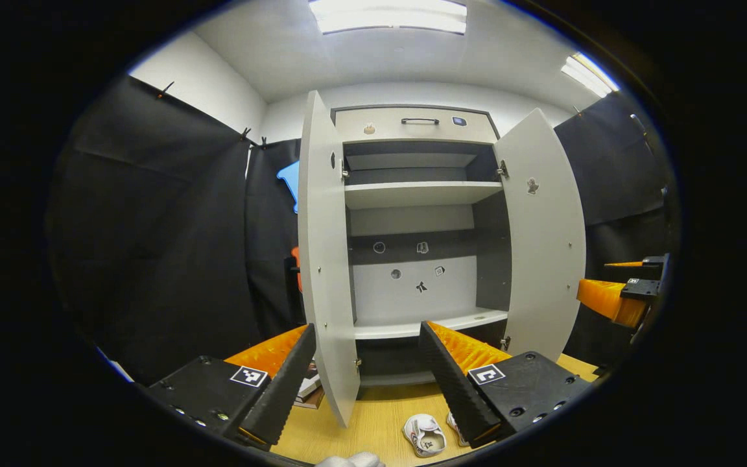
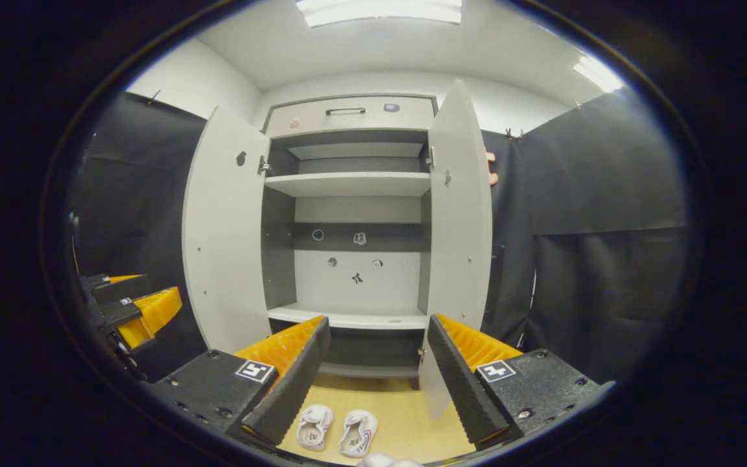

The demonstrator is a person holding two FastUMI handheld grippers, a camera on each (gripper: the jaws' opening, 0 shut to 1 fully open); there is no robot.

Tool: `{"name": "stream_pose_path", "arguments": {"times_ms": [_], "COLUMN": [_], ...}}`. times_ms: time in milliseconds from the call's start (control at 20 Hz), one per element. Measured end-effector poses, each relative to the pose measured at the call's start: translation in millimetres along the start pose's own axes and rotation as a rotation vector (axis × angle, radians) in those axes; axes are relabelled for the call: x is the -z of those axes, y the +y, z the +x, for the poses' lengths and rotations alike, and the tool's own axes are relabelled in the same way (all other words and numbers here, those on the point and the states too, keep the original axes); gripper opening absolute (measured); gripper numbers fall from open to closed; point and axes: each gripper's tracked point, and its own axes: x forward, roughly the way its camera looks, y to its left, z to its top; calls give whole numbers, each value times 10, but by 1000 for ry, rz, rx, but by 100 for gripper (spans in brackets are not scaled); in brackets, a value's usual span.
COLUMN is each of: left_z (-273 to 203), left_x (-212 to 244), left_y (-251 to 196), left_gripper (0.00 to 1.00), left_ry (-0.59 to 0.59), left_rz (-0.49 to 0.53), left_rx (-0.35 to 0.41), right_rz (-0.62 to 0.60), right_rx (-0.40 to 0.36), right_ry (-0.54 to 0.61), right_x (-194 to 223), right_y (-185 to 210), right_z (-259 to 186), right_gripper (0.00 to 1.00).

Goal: Grab one shoe with the right hand and put it into the shoe cabinet, grab the other shoe with the left hand and put it into the shoe cabinet; then close the right door with the right hand and the left door with the left hand.

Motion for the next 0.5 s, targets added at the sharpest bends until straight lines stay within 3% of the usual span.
{"name": "stream_pose_path", "arguments": {"times_ms": [300,500], "left_z": [-67,-113], "left_x": [-2,64], "left_y": [98,136], "left_gripper": [96,96], "left_ry": [-9,-4], "left_rz": [5,10], "left_rx": [-3,2], "right_rz": [-13,-12], "right_rx": [18,13], "right_ry": [-1,92], "right_x": [38,450], "right_y": [21,85], "right_z": [-36,-19], "right_gripper": [98,98]}}
